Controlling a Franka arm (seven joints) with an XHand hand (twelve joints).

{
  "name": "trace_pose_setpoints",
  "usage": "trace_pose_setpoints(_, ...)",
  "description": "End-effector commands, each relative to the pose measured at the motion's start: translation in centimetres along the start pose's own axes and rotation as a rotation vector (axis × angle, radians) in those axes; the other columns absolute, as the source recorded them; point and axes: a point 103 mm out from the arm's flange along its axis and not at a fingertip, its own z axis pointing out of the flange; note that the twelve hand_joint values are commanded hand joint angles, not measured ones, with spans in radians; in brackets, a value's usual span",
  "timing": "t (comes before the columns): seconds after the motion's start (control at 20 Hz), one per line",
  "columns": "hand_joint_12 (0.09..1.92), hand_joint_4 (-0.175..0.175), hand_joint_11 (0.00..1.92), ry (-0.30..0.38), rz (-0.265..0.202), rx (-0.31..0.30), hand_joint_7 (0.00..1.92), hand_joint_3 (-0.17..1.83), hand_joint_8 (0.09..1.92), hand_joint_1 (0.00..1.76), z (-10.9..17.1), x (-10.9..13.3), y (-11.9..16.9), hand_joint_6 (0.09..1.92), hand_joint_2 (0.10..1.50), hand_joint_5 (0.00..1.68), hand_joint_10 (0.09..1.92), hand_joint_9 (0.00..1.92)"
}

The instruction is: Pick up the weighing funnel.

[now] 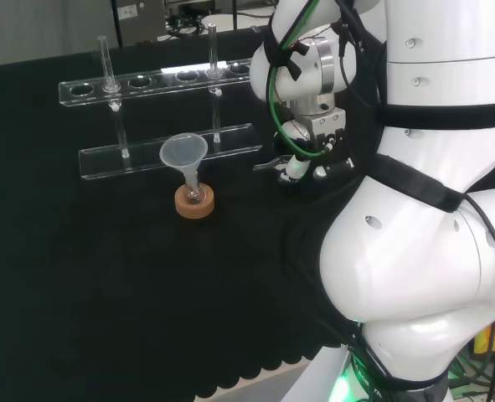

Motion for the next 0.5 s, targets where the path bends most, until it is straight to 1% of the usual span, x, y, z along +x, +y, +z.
trace_pose_setpoints(0.05,1.29,0.003,0.43,0.003,0.003,0.007,0.63,0.71,0.66,1.00,0.05,-0.06,0.01,0.73,0.60,0.62,0.52,0.73)
trace_pose_setpoints(0.4,1.29,0.019,0.44,-0.014,0.013,0.004,0.66,0.71,0.66,1.00,0.02,-0.28,-0.02,0.80,0.60,0.68,0.52,0.76)
trace_pose_setpoints(0.45,1.29,0.032,0.45,-0.021,0.017,0.001,0.69,0.71,0.66,1.01,-0.02,-0.28,-0.03,0.82,0.61,0.72,0.52,0.77)
trace_pose_setpoints(0.5,1.29,0.057,0.46,-0.033,0.023,-0.002,0.73,0.71,0.65,1.02,-0.09,-0.24,-0.04,0.84,0.62,0.77,0.51,0.80)
